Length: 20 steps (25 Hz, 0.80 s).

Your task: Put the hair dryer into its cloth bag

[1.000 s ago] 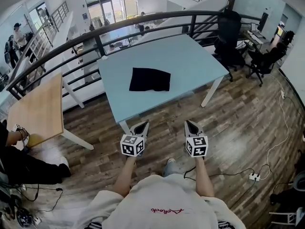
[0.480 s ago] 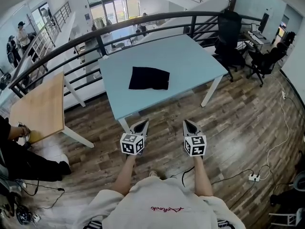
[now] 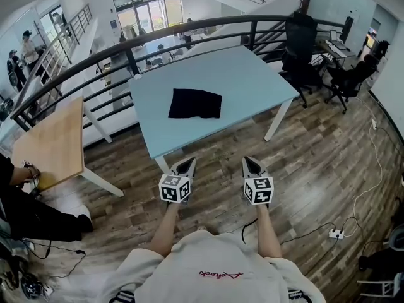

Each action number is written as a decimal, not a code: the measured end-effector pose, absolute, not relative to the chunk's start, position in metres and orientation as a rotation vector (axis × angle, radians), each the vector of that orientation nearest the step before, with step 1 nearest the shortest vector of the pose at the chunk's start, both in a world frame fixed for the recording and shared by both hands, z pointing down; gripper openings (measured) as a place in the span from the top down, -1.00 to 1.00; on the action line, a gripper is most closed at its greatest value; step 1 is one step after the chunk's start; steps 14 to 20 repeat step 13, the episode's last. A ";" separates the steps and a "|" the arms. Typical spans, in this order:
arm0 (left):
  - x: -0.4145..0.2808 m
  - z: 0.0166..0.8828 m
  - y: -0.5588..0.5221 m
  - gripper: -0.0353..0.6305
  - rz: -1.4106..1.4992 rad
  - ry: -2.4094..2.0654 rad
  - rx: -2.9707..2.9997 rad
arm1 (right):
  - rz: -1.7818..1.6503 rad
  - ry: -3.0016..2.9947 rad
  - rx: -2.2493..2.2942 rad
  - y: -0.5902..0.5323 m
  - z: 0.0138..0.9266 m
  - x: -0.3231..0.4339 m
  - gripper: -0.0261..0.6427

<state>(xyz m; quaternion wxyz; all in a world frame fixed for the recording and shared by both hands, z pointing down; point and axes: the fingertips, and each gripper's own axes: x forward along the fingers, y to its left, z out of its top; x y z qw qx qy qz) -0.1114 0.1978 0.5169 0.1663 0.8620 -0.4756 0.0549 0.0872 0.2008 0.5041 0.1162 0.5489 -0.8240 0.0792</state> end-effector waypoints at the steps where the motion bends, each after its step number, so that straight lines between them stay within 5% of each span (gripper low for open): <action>1: -0.111 0.516 0.197 0.88 0.157 -1.354 2.457 | 0.234 -2.413 1.609 0.201 0.504 0.087 0.88; 20: -0.110 0.522 0.193 0.88 0.166 -1.342 2.456 | 0.242 -2.401 1.608 0.199 0.511 0.088 0.88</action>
